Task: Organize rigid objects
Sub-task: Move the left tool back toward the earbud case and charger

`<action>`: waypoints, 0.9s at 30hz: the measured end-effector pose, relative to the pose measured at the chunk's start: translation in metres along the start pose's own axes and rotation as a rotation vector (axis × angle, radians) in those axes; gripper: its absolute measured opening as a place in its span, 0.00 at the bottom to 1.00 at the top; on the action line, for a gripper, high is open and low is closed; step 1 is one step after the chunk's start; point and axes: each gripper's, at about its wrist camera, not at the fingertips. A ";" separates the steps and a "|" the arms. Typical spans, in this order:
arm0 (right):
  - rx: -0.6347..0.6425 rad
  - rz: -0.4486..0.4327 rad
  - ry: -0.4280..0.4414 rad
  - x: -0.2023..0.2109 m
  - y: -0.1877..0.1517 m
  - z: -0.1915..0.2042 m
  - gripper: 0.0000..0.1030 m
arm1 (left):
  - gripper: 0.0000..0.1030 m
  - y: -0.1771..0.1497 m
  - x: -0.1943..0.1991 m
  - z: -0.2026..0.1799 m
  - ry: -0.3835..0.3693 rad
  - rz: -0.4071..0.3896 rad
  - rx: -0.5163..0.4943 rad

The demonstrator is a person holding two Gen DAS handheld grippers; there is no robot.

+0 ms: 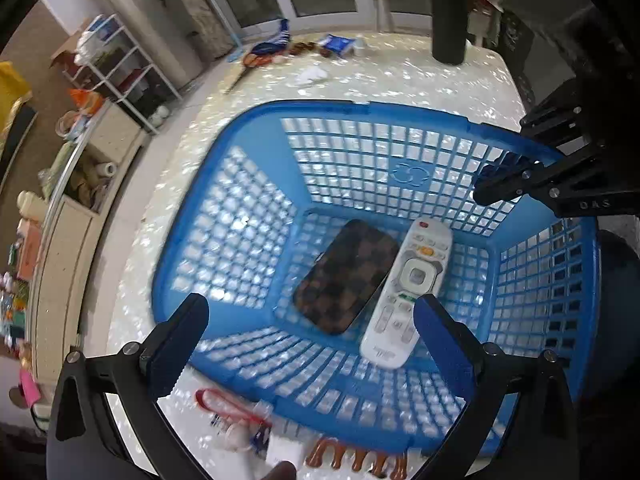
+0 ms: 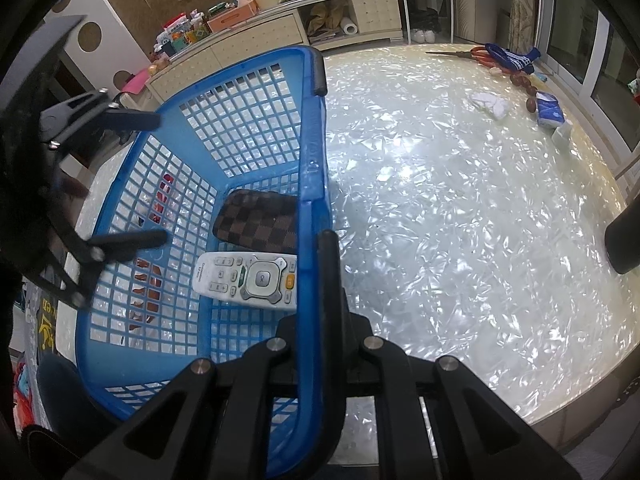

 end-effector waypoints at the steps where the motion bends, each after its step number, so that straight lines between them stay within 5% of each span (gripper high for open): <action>1: 0.000 0.001 0.000 0.000 0.000 0.000 0.08 | 1.00 -0.004 0.006 0.004 0.003 0.000 0.010; 15: 0.012 0.004 -0.007 0.000 -0.001 0.000 0.08 | 1.00 -0.076 0.057 0.068 0.043 0.055 0.275; 27: 0.020 0.008 -0.013 0.000 -0.001 0.002 0.07 | 1.00 -0.167 0.044 0.093 0.029 0.152 0.472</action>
Point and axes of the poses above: each gripper's, at about its wrist camera, not at the fingertips, and x roughly against the way its jaws point, z to its left, y to its top, and after that the axes turned 8 degrees about x, right-handed
